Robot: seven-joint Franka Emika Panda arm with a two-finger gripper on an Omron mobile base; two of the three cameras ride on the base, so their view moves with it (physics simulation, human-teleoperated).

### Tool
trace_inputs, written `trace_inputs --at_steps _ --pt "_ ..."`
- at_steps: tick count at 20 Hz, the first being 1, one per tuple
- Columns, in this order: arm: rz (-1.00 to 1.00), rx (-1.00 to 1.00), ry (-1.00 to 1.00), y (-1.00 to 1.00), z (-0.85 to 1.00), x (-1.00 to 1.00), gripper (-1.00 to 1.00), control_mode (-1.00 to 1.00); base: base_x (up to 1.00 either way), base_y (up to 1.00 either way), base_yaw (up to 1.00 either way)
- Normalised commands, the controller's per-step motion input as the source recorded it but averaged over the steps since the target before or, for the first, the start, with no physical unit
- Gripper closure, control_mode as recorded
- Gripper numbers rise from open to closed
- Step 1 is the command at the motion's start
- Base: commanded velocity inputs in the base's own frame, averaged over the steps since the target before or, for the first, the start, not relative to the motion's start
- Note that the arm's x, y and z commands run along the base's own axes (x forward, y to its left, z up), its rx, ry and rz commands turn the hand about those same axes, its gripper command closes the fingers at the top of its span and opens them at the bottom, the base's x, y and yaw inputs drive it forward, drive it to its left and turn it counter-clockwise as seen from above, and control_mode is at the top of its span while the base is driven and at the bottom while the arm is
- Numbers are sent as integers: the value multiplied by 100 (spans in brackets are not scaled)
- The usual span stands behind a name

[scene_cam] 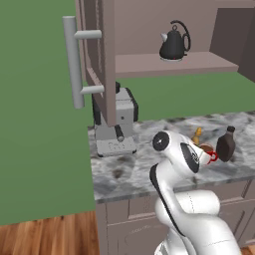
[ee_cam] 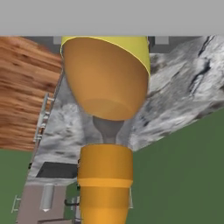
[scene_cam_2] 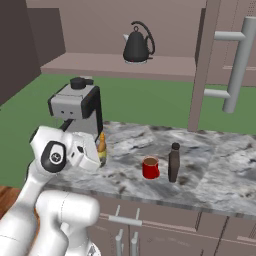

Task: Pick the syrup bottle and honey bottle from the cabinet and place them next to the mug.

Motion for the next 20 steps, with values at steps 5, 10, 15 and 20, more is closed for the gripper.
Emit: trace_inputs --at_steps 5,10,15,20 --pt "0 0 -1 -25 -31 -7 100 -100 0 0 0" --pt "0 0 0 -18 -39 0 100 -100 0 0 0" --pt "0 0 0 -18 -36 0 100 -100 0 0 0" --pt "-1 -1 0 -19 -37 0 100 -100 0 0 0"
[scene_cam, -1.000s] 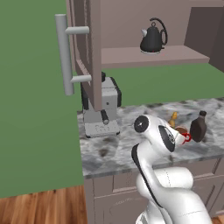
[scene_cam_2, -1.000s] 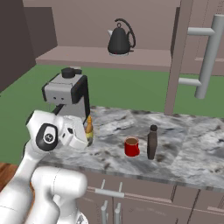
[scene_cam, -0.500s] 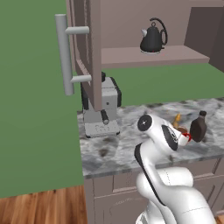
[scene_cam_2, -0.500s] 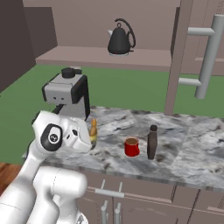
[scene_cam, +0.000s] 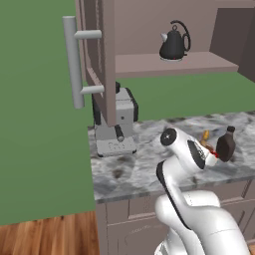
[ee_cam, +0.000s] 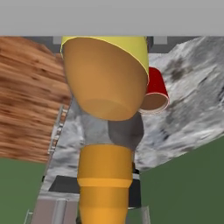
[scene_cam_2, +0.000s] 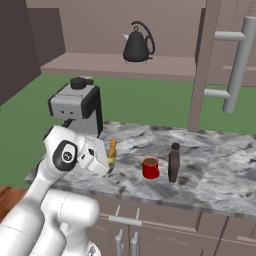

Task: Pick the syrup bottle and honey bottle from the cabinet and place them next to the mug.

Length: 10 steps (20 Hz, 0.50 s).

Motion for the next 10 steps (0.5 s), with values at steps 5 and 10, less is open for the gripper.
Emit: trace_inputs --at_steps 5,10 --pt "-7 -4 0 -1 -24 0 100 -100 0 0 0" --pt "-12 -6 0 0 -22 6 100 -100 0 0 0"
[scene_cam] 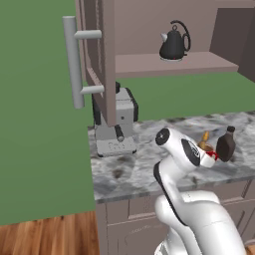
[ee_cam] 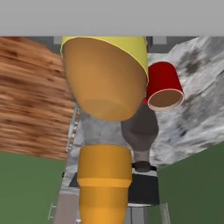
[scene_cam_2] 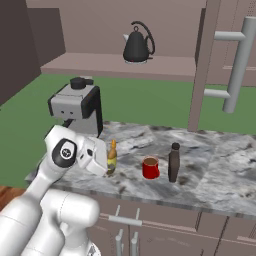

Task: Pick the syrup bottle and honey bottle from the cabinet and place them next to the mug.

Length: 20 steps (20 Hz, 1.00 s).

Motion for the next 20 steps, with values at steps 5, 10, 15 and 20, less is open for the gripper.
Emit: trace_inputs --at_steps 5,10,15,20 --pt "-15 -6 0 0 -21 22 100 -100 0 0 0" --pt "-11 -4 0 -4 -18 31 100 -100 0 0 0" --pt "-2 -1 0 -6 -11 22 100 -100 0 0 0" --pt "0 0 0 -8 -1 12 100 -100 0 0 0"
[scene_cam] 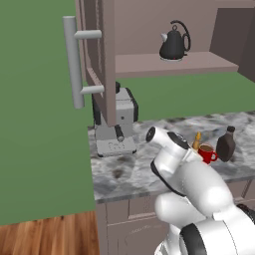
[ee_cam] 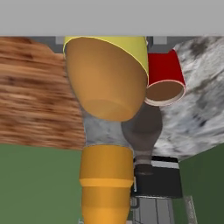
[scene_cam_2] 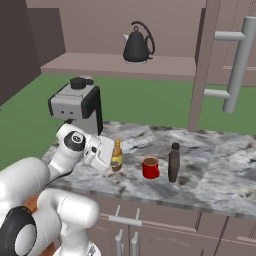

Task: Pick the syrup bottle and honey bottle from the cabinet and place them next to the mug.

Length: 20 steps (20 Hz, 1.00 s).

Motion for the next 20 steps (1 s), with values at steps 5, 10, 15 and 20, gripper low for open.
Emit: trace_inputs --at_steps 5,10,15,20 --pt "0 0 0 -17 -5 4 100 -100 0 0 0" --pt "0 0 0 -13 -4 0 100 -100 0 0 0" --pt "0 0 0 0 -8 1 100 -100 0 0 0" --pt "0 -2 0 -1 -23 0 100 -100 0 0 0"
